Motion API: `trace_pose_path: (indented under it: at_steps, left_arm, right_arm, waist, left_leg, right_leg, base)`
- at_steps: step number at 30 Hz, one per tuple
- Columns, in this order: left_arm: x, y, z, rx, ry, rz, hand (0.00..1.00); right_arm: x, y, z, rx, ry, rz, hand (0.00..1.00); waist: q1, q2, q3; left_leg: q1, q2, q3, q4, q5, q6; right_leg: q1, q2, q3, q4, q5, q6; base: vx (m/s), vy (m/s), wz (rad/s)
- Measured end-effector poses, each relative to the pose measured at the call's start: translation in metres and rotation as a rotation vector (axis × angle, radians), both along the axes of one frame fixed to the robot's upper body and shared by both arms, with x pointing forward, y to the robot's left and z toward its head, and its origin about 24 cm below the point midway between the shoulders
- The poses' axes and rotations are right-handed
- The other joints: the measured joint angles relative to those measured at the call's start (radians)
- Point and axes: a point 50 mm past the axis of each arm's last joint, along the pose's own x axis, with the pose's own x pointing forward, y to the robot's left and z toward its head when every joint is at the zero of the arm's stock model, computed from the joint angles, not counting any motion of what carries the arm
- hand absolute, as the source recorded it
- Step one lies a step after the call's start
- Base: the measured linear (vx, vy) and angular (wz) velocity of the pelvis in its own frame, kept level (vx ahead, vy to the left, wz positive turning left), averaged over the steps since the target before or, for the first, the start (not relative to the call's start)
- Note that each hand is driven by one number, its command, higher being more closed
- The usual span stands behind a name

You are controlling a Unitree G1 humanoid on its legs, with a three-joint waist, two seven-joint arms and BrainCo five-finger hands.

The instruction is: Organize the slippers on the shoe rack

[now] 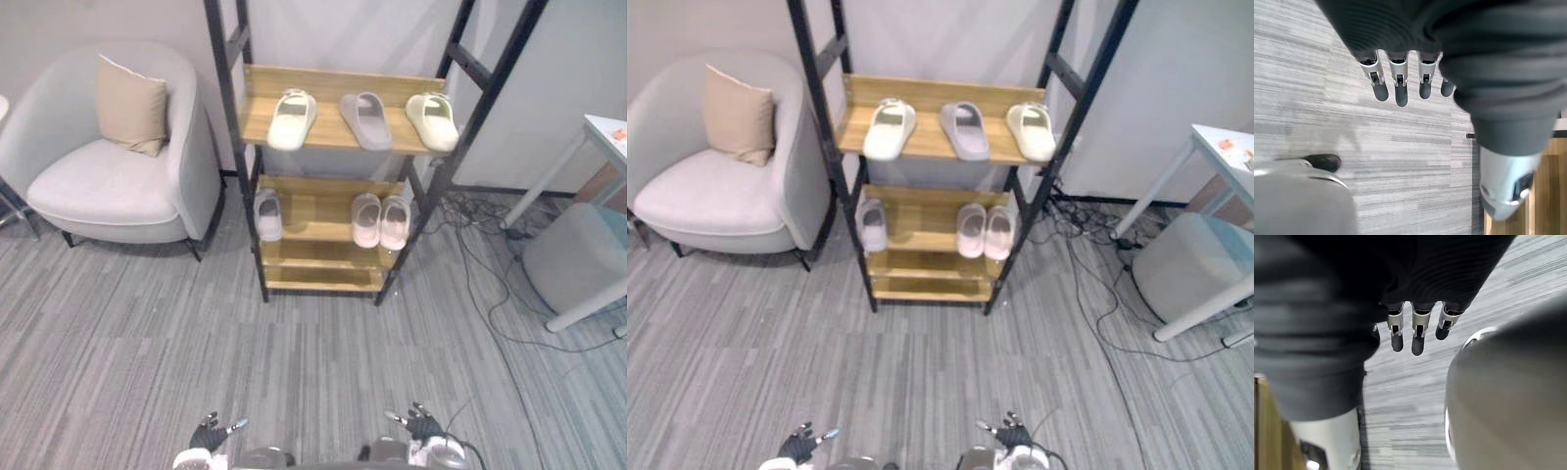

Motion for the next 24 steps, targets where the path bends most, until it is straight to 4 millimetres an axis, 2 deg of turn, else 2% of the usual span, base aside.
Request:
trace_pose_path:
  at_steps: [2,3,4,6,8,9,10,12,14,17,18,19,20,24]
  left_arm:
    - [-0.002,0.001,0.0,0.003,0.004,0.0,0.0]
    - [-0.004,0.001,-0.001,0.005,0.008,0.002,0.0]
    - [-0.004,-0.008,-0.003,-0.02,0.008,0.002,0.0]
    - [-0.004,-0.011,-0.003,-0.034,0.004,0.011,0.0]
    - [-0.003,-0.015,-0.003,-0.053,-0.007,0.048,0.0]
    - [-0.002,-0.015,-0.003,-0.06,-0.016,0.069,0.0]
    - [-0.005,-0.016,-0.003,-0.067,-0.019,0.092,0.0]
    - [-0.005,-0.013,-0.002,-0.062,-0.025,0.1,0.0]
    - [-0.005,-0.013,-0.001,-0.06,-0.03,0.099,0.0]
    - [-0.003,-0.012,-0.001,-0.057,-0.033,0.102,0.0]
    - [-0.003,-0.011,-0.001,-0.051,-0.032,0.097,0.0]
    - [-0.003,-0.014,-0.001,-0.052,-0.028,0.078,0.0]
    - [-0.005,-0.014,-0.002,-0.053,-0.022,0.072,0.0]
    - [-0.008,0.004,0.0,0.003,0.001,0.034,0.0]
  right_arm:
    - [0.0,0.0,0.0,0.001,0.0,0.001,0.0]
    - [0.0,0.0,0.0,-0.001,0.0,0.0,0.0]
    - [0.003,-0.003,0.002,-0.01,-0.01,0.004,0.0]
    - [0.003,-0.006,0.002,-0.014,-0.011,-0.002,0.0]
    - [-0.001,-0.011,0.001,-0.02,-0.001,-0.028,0.0]
    - [-0.002,-0.013,0.002,-0.025,-0.001,-0.033,0.0]
    - [-0.005,-0.014,0.001,-0.027,0.006,-0.035,0.0]
    - [-0.01,-0.014,-0.001,-0.024,0.022,-0.041,0.0]
    - [-0.012,-0.013,-0.002,-0.023,0.029,-0.041,0.0]
    - [-0.012,-0.012,-0.003,-0.02,0.041,-0.041,0.0]
    - [-0.014,-0.011,-0.004,-0.02,0.047,-0.042,0.0]
    - [-0.016,-0.014,-0.004,-0.027,0.053,-0.043,0.0]
    - [-0.016,-0.015,-0.004,-0.031,0.058,-0.037,0.0]
    - [-0.021,0.005,-0.008,0.012,0.072,-0.016,0.0]
  waist:
    - [-0.002,-0.005,0.002]
    - [-0.011,-0.008,0.004]
    - [-0.014,0.018,0.003]
    - [-0.014,0.036,0.0]
    - [-0.016,0.063,0.001]
    - [-0.015,0.072,0.004]
    - [-0.011,0.076,0.006]
    - [-0.005,0.068,0.012]
    - [-0.002,0.066,0.01]
    - [0.013,0.054,0.013]
    - [0.011,0.05,0.016]
    - [0.012,0.059,0.01]
    - [0.012,0.06,0.01]
    - [0.013,-0.02,-0.03]
  left_leg:
    - [0.041,0.008,-0.005,0.002,-0.049,-0.017]
    - [0.075,0.011,-0.031,0.01,-0.093,-0.026]
    - [0.092,0.047,-0.051,0.034,-0.11,-0.039]
    - [0.069,0.068,-0.063,0.107,-0.11,-0.039]
    - [-0.052,0.113,-0.093,0.391,-0.109,-0.056]
    - [-0.112,0.14,-0.095,0.542,-0.084,-0.088]
    - [-0.17,0.181,-0.079,0.699,-0.067,-0.1]
    - [-0.216,0.215,-0.017,0.799,-0.088,-0.087]
    - [-0.269,0.203,0.033,0.721,-0.131,-0.067]
    - [-0.296,0.123,-0.001,0.393,-0.138,-0.064]
    - [-0.29,0.093,-0.03,0.279,-0.088,-0.07]
    - [-0.285,0.078,-0.061,0.181,0.04,-0.075]
    - [-0.277,0.077,-0.064,0.179,0.098,-0.06]
    - [-0.192,0.026,-0.021,0.078,0.11,-0.036]
  right_leg:
    - [-0.004,0.017,0.002,-0.151,0.129,-0.01]
    - [0.003,0.016,0.015,-0.149,0.249,-0.039]
    - [0.008,0.035,-0.001,-0.091,0.208,-0.066]
    - [0.02,0.047,-0.021,-0.08,0.166,-0.084]
    - [0.09,0.087,-0.055,-0.138,0.14,-0.096]
    - [0.131,0.107,-0.061,-0.161,0.128,-0.105]
    - [0.18,0.13,-0.067,-0.185,0.116,-0.113]
    - [0.268,0.143,-0.063,-0.217,0.094,-0.123]
    - [0.321,0.136,-0.048,-0.255,0.086,-0.113]
    - [0.355,0.097,0.001,-0.263,0.078,-0.096]
    - [0.365,0.084,0.013,-0.262,0.073,-0.085]
    - [0.373,0.086,0.031,-0.26,0.064,-0.064]
    - [0.386,0.091,0.049,-0.261,0.055,-0.05]
    - [0.414,0.032,0.079,-0.279,0.049,-0.011]
  base:
    - [0.45,-0.175,0.27]
    - [0.57,-0.28,0.33]
    - [0.56,-0.294,0.31]
    - [0.43,-0.254,0.27]
    - [0.4,-0.268,0.38]
    - [0.38,-0.209,0.22]
    - [0.38,-0.153,0.02]
    - [0.36,-0.13,-0.04]
    - [0.29,-0.07,-0.16]
    - [0.3,0.068,-0.48]
    - [0.28,0.128,-0.45]
    - [0.25,0.16,-0.41]
    - [0.31,0.187,-0.37]
    - [0.2,0.126,-0.18]
